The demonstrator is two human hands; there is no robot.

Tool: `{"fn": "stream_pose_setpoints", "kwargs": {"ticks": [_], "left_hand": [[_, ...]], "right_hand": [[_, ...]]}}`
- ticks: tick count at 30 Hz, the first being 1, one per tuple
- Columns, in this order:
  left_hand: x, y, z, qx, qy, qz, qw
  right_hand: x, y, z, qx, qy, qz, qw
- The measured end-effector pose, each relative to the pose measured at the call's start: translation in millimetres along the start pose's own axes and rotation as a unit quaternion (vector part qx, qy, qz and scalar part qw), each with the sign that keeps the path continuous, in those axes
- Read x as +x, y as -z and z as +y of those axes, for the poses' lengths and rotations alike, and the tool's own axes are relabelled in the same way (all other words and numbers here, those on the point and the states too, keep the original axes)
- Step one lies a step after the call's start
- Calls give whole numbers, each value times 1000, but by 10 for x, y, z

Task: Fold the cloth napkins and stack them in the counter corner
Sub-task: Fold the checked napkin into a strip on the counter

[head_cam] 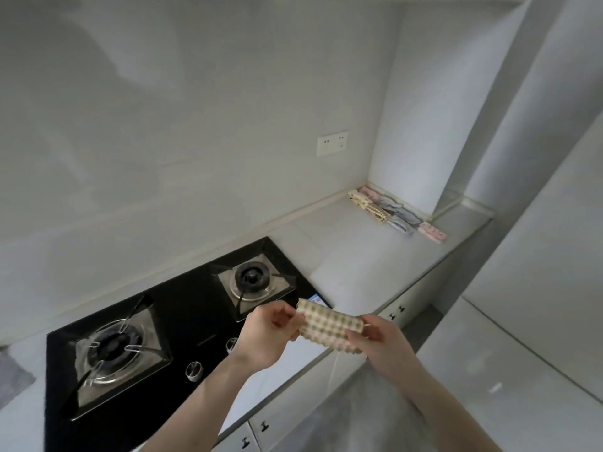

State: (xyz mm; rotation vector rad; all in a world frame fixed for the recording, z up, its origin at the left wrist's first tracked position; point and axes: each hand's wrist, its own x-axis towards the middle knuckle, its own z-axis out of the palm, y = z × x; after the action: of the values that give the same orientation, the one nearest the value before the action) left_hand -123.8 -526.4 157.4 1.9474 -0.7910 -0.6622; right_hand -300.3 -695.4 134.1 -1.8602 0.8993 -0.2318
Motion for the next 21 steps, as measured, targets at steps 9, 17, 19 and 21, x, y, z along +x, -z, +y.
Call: {"fn": "stream_pose_setpoints", "kwargs": {"ticks": [9,17,19,21], "left_hand": [[1042,-572,423,47,18,0,999],[2212,-939,641,59,47,-20,997],[2489,-1002,709,76,40,-24,996],[2725,-1042,757,84,48,-37,995]], "right_hand": [[985,743,258,18,-20,5,1000],[1919,1165,477,60,-54,61,995],[2140,1280,578,99,-70,88,989],[2332,1402,730,147,-107,114,977]]}}
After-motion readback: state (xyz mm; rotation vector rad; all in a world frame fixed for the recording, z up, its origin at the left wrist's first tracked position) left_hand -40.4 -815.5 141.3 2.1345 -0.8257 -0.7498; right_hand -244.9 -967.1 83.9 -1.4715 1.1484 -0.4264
